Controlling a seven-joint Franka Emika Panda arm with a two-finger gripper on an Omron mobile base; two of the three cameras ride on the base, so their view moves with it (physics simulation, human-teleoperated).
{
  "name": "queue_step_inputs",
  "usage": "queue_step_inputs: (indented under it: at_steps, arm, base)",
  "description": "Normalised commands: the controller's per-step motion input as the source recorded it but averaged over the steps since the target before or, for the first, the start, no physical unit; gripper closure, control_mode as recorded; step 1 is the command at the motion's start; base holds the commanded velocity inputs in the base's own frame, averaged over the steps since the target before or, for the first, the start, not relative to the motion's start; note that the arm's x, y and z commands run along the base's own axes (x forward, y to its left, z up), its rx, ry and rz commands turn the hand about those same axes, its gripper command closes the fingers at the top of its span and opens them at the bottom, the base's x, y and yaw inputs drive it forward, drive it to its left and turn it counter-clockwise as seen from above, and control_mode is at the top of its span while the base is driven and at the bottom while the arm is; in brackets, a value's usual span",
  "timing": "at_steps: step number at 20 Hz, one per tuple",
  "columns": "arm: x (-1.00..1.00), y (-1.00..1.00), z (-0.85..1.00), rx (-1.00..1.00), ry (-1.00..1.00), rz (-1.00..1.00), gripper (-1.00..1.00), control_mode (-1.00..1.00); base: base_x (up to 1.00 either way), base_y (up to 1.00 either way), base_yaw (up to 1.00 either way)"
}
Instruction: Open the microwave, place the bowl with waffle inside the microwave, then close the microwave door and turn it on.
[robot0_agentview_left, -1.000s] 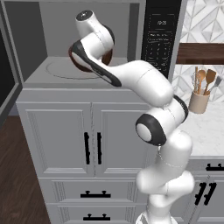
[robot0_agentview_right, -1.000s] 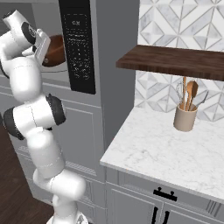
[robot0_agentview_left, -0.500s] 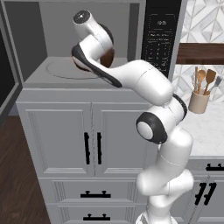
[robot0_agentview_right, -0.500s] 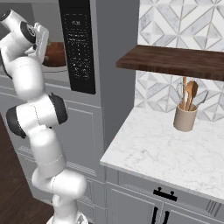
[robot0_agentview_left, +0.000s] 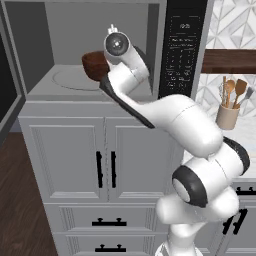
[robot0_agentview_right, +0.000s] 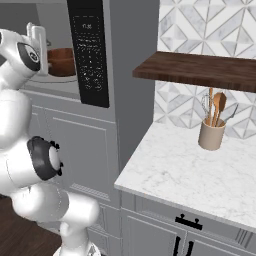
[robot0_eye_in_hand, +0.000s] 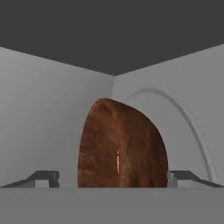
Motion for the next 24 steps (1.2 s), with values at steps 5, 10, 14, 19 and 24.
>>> queue_step_inputs:
  at_steps: [5,10,14,19,24]
  arm:
    - [-1.00,0.00,0.00,0.05,-0.10,0.03,-1.00,-1.00]
    - [-1.00,0.09,0.00,0.00,0.00,0.00,-1.00,-1.00]
    - [-1.00,0.30,0.00,-0.06,0.01,0.00,-1.00,-1.00]
    - [-0.97,0.32,-0.32,-0.30,-0.01,0.00,-1.00,-1.00]
    - [-0.56,0.31,-0.78,-0.55,0.00,0.02,-1.00,-1.00]
  base:
    - [0.00,0.00,0.00]
    - [0.00,0.00,0.00]
    - [0.00,0.00,0.00]
    - [0.00,0.00,0.00]
    - [0.00,0.00,0.00]
